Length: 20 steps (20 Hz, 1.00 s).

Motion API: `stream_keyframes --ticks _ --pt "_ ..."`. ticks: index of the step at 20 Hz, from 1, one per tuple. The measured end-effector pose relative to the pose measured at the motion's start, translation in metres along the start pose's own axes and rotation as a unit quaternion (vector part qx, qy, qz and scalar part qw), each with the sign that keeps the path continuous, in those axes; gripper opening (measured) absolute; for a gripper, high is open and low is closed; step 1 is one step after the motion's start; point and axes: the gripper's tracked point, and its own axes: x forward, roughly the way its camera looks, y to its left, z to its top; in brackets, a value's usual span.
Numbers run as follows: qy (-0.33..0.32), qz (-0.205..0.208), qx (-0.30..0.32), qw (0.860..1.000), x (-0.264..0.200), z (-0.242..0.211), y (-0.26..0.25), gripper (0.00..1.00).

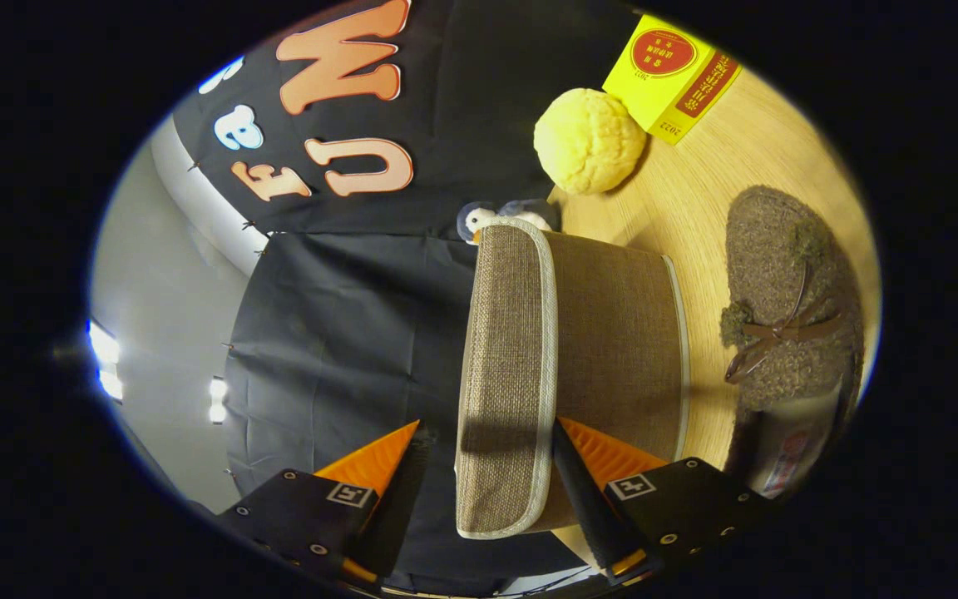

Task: Open the storage box then place both shoes into the box .Put the left shoe in first, then the right shoe, with the right side of both shoes facing outward in a uniform manner.

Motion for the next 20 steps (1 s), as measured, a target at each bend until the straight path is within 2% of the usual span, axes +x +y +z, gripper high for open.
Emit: stream_keyframes --ticks 1,3,5,7,8,9,10,20 --pt "-0.004 -0.005 -0.006 1.0 -0.002 0.001 -0.001 0.84" --pt "-0.015 -0.019 -0.014 1.0 -0.004 0.005 -0.004 0.72" --pt "-0.026 -0.028 -0.019 0.999 -0.008 0.006 -0.008 0.5" --pt "-0.046 0.0 -0.006 0.999 -0.014 0.009 0.006 0.31" --pt "-0.061 0.007 -0.006 0.998 -0.014 0.014 0.012 0.18" --pt "-0.076 0.005 -0.012 0.997 -0.02 0.017 0.014 0.12" --pt "-0.08 -0.001 -0.021 0.997 -0.018 0.017 0.015 0.02" --pt "-0.113 0.021 -0.058 0.992 -0.012 0.017 0.105 0.0"
